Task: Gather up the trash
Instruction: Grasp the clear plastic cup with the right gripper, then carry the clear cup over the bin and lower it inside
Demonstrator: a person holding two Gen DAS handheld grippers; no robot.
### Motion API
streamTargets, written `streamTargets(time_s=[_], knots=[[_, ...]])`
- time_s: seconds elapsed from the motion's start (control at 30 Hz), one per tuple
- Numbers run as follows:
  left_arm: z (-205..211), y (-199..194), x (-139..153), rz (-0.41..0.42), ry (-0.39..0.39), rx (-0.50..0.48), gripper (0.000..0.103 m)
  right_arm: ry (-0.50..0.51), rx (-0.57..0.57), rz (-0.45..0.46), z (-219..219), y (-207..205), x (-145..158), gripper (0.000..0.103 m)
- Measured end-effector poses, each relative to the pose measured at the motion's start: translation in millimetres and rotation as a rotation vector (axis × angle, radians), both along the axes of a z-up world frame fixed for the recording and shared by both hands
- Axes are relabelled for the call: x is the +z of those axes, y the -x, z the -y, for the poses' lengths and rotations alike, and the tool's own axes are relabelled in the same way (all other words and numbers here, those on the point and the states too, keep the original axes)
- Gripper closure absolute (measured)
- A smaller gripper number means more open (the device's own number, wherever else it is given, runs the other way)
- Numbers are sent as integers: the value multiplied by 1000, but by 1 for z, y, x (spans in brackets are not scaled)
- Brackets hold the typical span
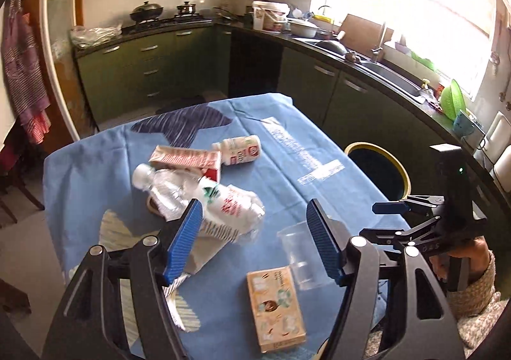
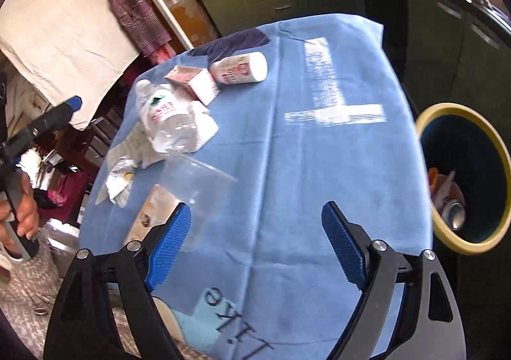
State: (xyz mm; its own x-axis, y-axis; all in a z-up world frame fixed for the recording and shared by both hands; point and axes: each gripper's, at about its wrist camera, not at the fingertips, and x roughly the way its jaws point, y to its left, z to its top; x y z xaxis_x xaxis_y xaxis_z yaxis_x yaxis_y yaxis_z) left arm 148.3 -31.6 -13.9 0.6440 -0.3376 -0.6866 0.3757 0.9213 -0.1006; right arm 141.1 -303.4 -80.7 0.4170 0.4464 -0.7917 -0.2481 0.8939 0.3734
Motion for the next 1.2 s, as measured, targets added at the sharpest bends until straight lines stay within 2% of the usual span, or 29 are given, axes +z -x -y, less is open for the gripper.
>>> streamTargets(time_s=[0.23, 0.63, 0.7, 0.73, 0.77, 0.87, 1.1, 1.2], knots=[[-35, 24, -17, 19, -11, 65, 38, -99, -5, -79, -39, -8, -11, 18], [-46, 32, -18, 48, -12, 62, 35, -11, -9, -121, -74, -26, -30, 18], [-48, 33, -19, 48, -12, 63, 35, 7, -5, -116, -79, -27, -33, 23], [-49, 33, -19, 48, -12, 63, 35, 14, -3, -117, -81, -28, -34, 33], [-48, 33, -19, 49, -12, 65, 35, 13, -1, -120, -82, -28, -35, 35], [-52, 32, -21, 45, -9, 72, 35, 36, 3, -90, -84, -27, -33, 43], [-51, 31, -23, 33, -16, 65, 35, 183, -18, 65, -82, -12, -5, 44], [-47, 31, -23, 31, -22, 58, 35, 207, -31, 90, -72, -8, 1, 44]])
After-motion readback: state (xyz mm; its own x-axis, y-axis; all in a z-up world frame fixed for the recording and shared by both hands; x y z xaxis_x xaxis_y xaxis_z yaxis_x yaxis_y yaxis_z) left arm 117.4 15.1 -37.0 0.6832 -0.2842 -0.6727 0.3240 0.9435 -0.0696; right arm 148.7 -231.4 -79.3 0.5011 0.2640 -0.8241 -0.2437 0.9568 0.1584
